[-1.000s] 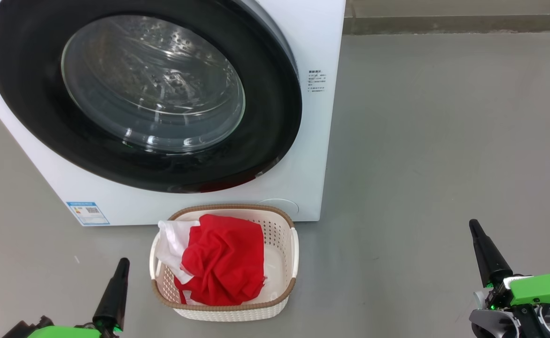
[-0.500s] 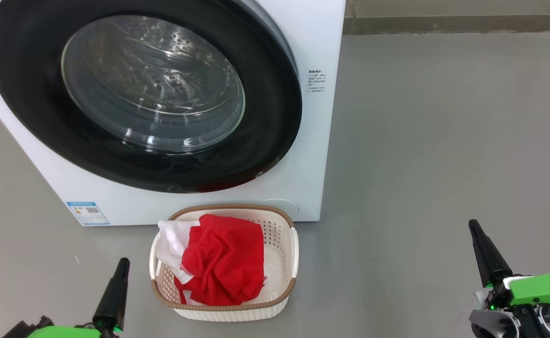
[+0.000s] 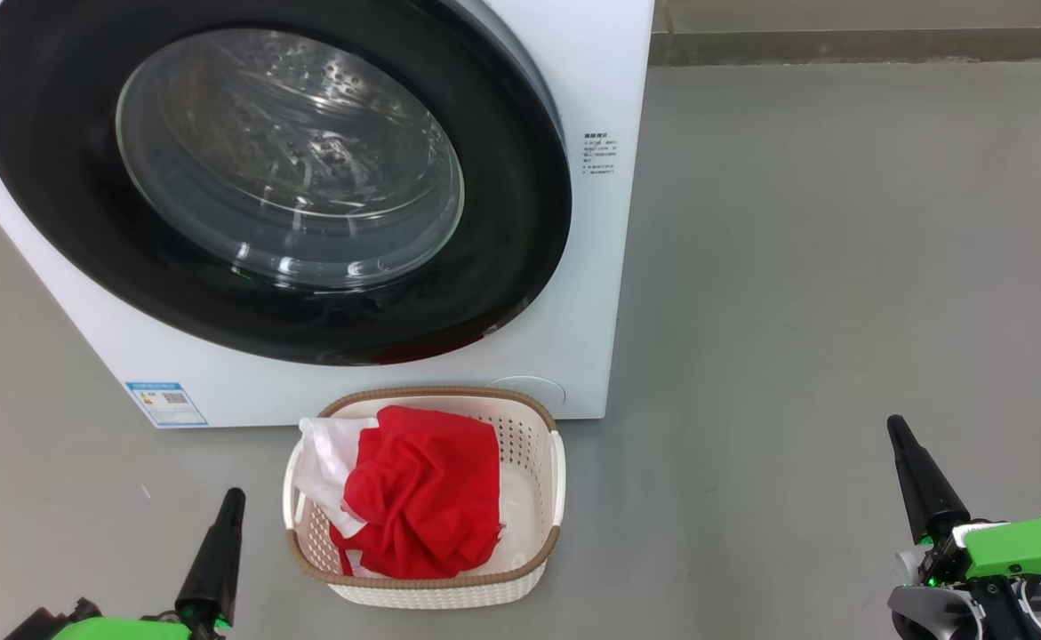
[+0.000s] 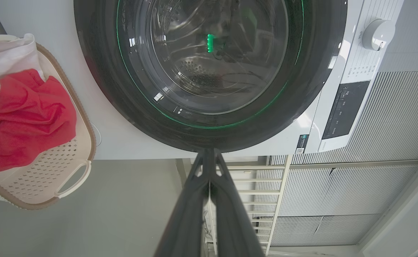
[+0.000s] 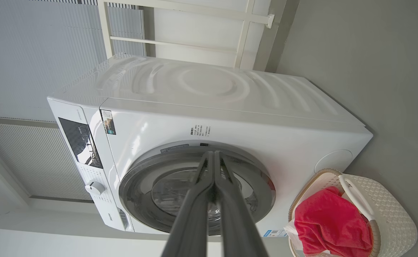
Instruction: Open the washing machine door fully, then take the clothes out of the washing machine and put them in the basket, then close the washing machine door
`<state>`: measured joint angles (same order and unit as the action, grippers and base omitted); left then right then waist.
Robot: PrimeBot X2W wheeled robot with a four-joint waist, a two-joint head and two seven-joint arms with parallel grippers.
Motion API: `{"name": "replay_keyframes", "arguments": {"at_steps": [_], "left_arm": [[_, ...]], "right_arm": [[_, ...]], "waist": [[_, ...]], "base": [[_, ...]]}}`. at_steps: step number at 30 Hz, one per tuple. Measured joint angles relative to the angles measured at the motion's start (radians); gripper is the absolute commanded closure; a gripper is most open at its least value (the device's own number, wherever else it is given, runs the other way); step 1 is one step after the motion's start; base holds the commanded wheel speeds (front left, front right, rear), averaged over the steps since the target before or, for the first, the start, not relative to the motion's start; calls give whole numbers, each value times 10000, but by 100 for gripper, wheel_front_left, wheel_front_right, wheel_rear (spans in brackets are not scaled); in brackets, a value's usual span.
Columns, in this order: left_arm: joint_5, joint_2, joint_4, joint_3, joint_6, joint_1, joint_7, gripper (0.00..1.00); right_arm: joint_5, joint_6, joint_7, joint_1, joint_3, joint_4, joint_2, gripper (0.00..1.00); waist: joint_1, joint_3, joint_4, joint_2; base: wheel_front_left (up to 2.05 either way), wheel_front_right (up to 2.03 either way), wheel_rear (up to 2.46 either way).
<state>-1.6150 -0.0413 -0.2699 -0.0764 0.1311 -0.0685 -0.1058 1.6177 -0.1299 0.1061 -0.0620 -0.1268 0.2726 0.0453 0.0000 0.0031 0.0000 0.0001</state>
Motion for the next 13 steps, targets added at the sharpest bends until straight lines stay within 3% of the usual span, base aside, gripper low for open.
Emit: {"name": "replay_keyframes", "arguments": {"at_steps": [13], "left_arm": [[2,4,0,-4,0,0,0,100]], "right_arm": [[0,0,2,-1,-12,0,-25,100]], "waist": [[0,0,0,0]], "base": [[0,0,0]]}}
